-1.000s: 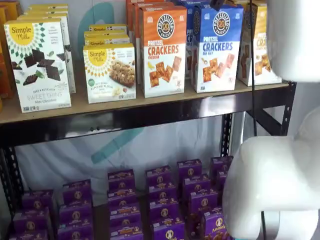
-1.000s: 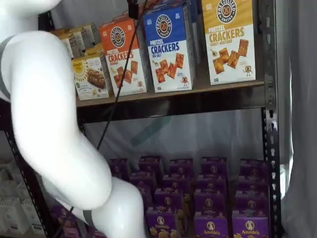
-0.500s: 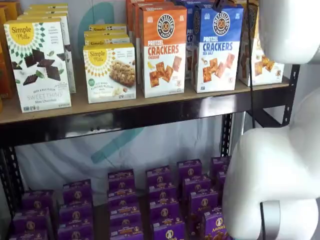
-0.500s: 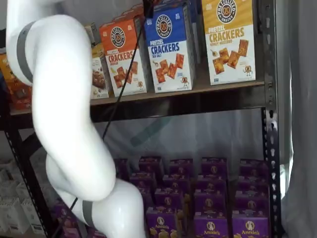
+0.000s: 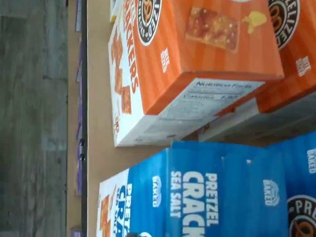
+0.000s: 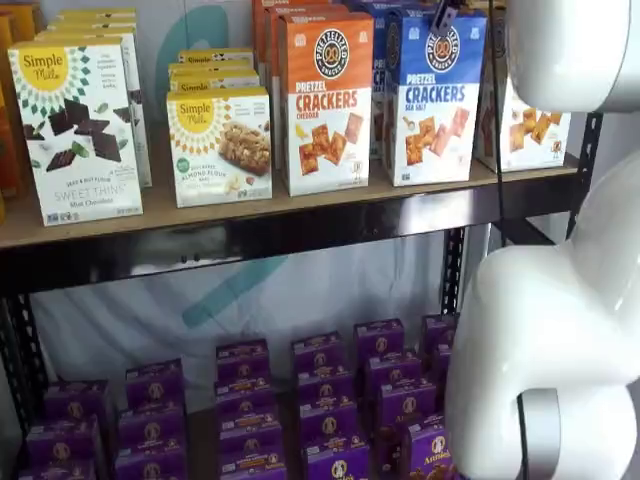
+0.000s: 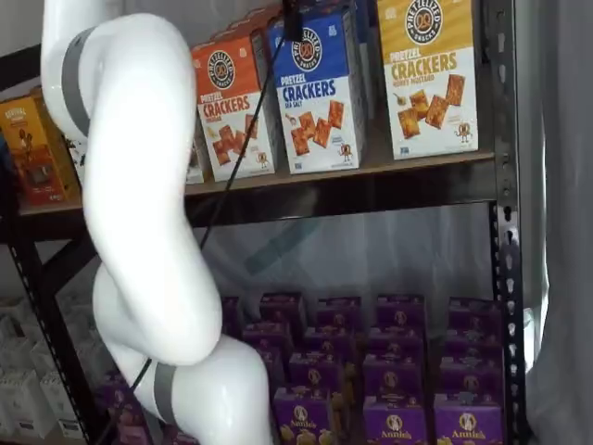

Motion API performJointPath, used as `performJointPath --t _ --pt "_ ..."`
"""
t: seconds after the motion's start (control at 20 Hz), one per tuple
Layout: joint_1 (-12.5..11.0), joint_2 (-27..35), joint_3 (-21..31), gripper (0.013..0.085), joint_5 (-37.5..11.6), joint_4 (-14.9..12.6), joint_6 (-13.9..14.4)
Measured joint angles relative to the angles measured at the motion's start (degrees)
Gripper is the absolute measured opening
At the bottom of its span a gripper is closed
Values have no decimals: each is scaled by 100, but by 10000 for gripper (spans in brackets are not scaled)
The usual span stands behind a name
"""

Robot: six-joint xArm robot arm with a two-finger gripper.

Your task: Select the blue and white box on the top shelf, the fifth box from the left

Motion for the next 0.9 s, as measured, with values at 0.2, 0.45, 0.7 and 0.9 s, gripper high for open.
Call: performJointPath --t 0.2,0.45,0.7,0.9 --pt "98 165 -146 850 204 -270 -5" --pt "222 201 -64 850 218 -526 0" --pt "341 308 -163 850 469 -777 43" --pt "390 328 -158 850 570 -826 77"
